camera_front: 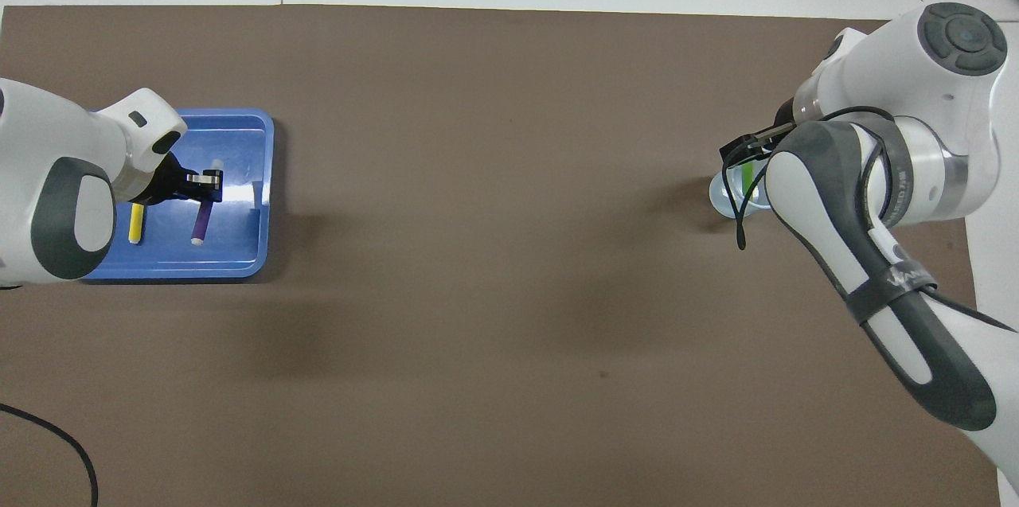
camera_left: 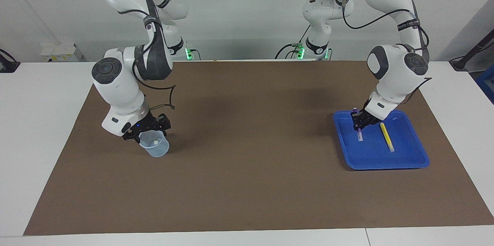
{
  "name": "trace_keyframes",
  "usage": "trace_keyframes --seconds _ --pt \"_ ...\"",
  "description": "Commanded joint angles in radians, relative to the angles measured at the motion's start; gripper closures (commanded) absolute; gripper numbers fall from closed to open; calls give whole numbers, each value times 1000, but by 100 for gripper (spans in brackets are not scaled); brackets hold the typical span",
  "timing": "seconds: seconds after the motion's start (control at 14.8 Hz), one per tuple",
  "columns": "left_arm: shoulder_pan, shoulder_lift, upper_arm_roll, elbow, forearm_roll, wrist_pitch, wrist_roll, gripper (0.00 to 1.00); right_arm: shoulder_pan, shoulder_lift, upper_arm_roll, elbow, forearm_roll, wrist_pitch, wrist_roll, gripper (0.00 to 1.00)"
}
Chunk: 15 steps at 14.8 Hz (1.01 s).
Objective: Right arm passes pens to left for tray arrangement
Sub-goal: 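Lower the purple pen into the tray and open the left gripper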
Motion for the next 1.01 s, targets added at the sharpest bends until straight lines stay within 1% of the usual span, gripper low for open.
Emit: trace_keyframes --seconds 0.0,0.07,0.2,0.34,0.41,0.47,0.61,0.68,0.81,0.95 --pt "12 18 -7 -18 72 35 43 100 -7 20 10 10 -27 24 -19 27" --pt "16 31 -7 -15 77 42 40 100 -7 23 8 8 -27 24 -19 30" --pt "28 43 -7 -12 79 65 40 100 -7 24 8 1 -30 28 -19 31" --pt "19 68 -7 -10 77 103 31 100 -5 24 8 -3 -44 28 -19 38" --pt "25 75 -7 -10 77 126 16 100 -5 24 8 -4 -47 28 -19 39" --pt "27 87 -7 -9 77 143 -10 100 -5 24 8 -6 -47 28 -21 46" --pt "10 106 -8 -3 72 179 -87 100 -5 24 8 -10 -49 30 -21 49" --pt "4 115 -10 -3 72 205 -131 100 -5 24 8 -10 -49 28 -21 52" --pt "-10 121 -10 -4 71 226 -171 100 -5 24 8 -10 -49 28 -21 56" --pt "-2 126 -10 -12 71 243 -170 100 -5 24 8 -10 -49 28 -21 57"
